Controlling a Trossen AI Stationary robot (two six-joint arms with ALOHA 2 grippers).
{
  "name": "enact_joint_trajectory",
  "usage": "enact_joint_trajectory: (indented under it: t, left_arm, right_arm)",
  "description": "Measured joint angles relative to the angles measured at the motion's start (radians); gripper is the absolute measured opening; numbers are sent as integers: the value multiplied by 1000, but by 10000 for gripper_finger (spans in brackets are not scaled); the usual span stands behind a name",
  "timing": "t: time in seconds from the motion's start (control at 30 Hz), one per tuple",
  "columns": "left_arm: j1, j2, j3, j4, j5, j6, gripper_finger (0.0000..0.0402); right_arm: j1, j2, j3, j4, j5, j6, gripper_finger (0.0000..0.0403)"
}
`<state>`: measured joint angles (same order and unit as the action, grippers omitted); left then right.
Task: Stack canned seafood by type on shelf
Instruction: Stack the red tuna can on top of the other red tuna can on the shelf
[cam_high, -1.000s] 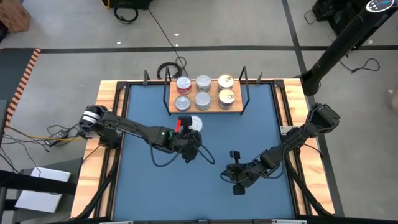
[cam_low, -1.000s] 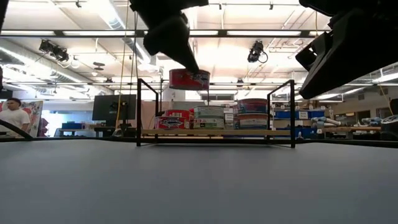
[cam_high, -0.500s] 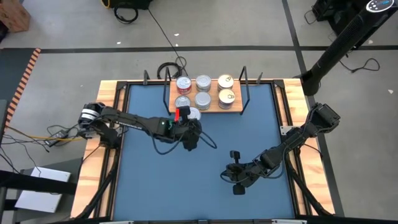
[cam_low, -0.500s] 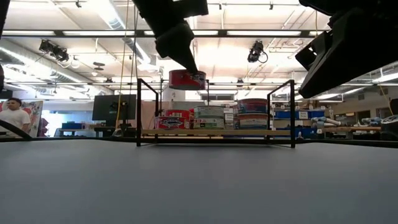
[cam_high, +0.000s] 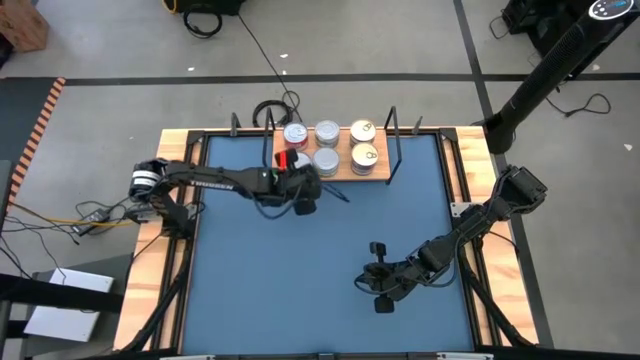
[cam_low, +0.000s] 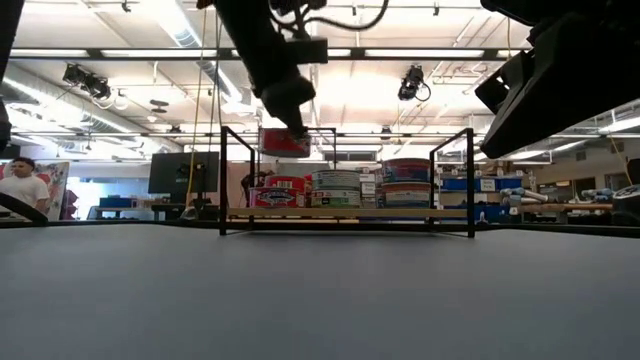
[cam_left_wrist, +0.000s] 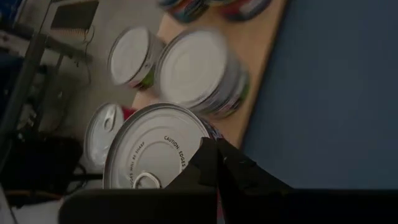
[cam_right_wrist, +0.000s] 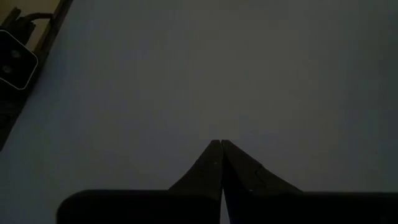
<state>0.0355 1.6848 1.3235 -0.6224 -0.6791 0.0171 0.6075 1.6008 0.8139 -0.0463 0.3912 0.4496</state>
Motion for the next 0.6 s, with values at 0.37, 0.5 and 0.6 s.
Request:
enact_joint_trajectory:
  t: [0.37, 0.5, 0.6]
  left_arm:
    - [118, 8, -57, 33, 86, 29, 0]
    - [138, 8, -101, 83, 98, 30, 0]
    - [141, 8, -115, 122, 120, 31, 0]
  right_arm:
    - [0, 0, 0, 0, 0, 0, 16]
    - [0, 0, 0, 0, 0, 0, 16]
    - [0, 0, 0, 0, 0, 0, 12]
